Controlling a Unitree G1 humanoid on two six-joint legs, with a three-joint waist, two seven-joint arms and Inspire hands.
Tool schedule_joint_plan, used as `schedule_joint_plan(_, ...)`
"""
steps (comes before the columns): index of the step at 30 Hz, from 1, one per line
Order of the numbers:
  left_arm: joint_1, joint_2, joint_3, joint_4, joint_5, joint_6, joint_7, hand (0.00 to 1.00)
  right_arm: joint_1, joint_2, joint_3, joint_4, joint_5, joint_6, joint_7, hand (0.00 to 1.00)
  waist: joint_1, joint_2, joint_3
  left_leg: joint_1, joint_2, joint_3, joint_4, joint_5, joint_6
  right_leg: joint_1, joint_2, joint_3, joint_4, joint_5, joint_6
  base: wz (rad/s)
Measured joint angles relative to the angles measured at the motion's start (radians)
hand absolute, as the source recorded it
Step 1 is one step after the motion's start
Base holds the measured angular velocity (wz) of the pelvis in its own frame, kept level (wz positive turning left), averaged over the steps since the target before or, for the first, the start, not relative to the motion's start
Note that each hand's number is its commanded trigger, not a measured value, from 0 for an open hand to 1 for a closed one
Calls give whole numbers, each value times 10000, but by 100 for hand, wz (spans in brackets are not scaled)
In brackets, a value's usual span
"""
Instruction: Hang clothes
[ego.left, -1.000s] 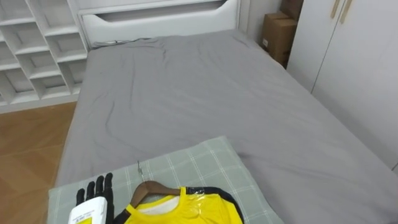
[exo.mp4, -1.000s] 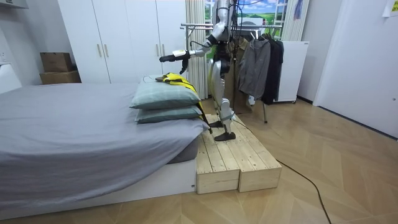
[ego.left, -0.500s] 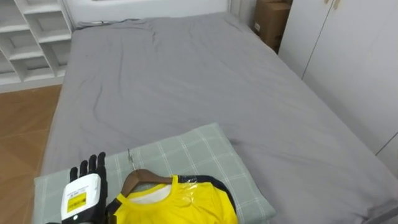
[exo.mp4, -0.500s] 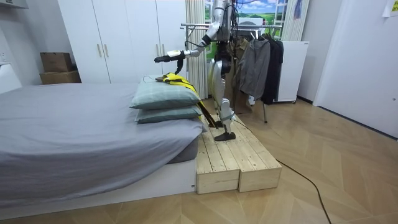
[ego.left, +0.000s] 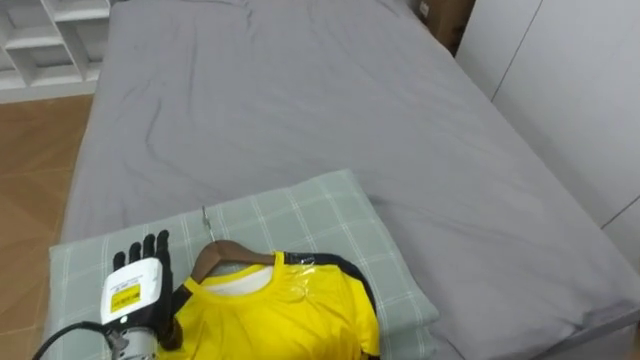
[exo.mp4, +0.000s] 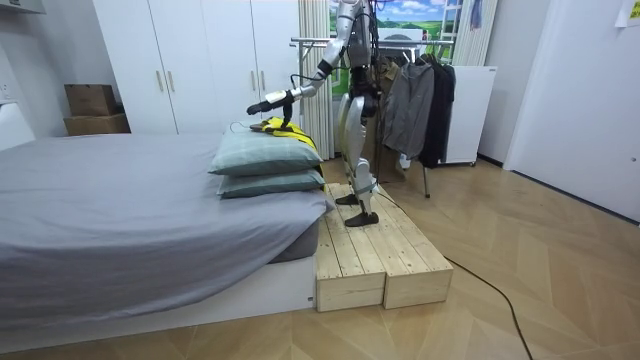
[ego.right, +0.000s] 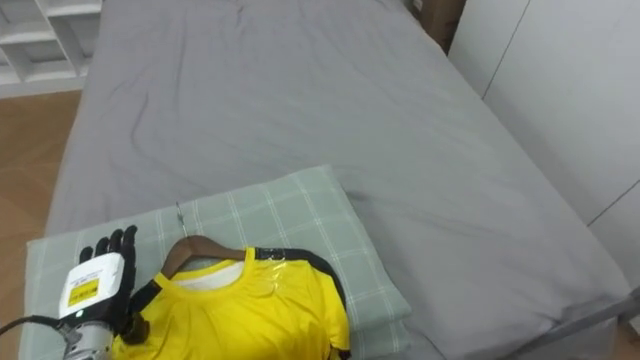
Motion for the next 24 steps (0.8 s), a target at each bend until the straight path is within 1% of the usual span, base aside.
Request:
schedule_joint_plan(3, -82, 0, -18, 6, -3, 0, -33, 0, -121, 31, 34, -56, 261, -71, 3, 0, -12, -98, 75, -72, 6, 2, -15, -1, 0, -58, 5, -14, -1, 0, 0, 0)
schedule_joint_plan(7, -103, 19, -187, 256, -138, -4, -256, 0, -390, 36, 114, -58, 299, -81, 15, 0, -34, -110, 83, -307, 15, 6, 8, -1, 1, -225, -1, -84, 7, 0, 0, 4)
schedule_joint_plan(12, -109, 33, -209, 568, -217, -5, -425, 0, -578, 32, 402, -49, 293, -295, 30, 0, 2, -113, 83, -412, 48, 8, 25, -1, 0, -292, 6, -179, 9, 0, -1, 4)
schedule_joint_plan(15, -110, 51, -210, 576, -353, -6, -441, 0, -592, 31, 438, -45, 294, -306, 73, 0, -2, -114, 83, -410, 88, 14, 28, -1, 0, -293, 5, -191, 9, 0, -1, 0)
schedule_joint_plan(20, -131, 77, -209, 577, -402, -3, -588, 0, -602, 32, 599, -41, 295, -303, 116, 0, -3, -124, 89, -428, 90, 32, 40, -1, 0, -310, 2, -191, 16, 0, -1, 0)
schedule_joint_plan(24, -283, 109, -215, 641, -404, -12, -612, 0, -617, 30, 608, -45, 291, -302, 101, 0, -6, -145, 103, -569, 98, 32, 153, -2, 1, -403, -4, -228, 51, 0, -3, 1)
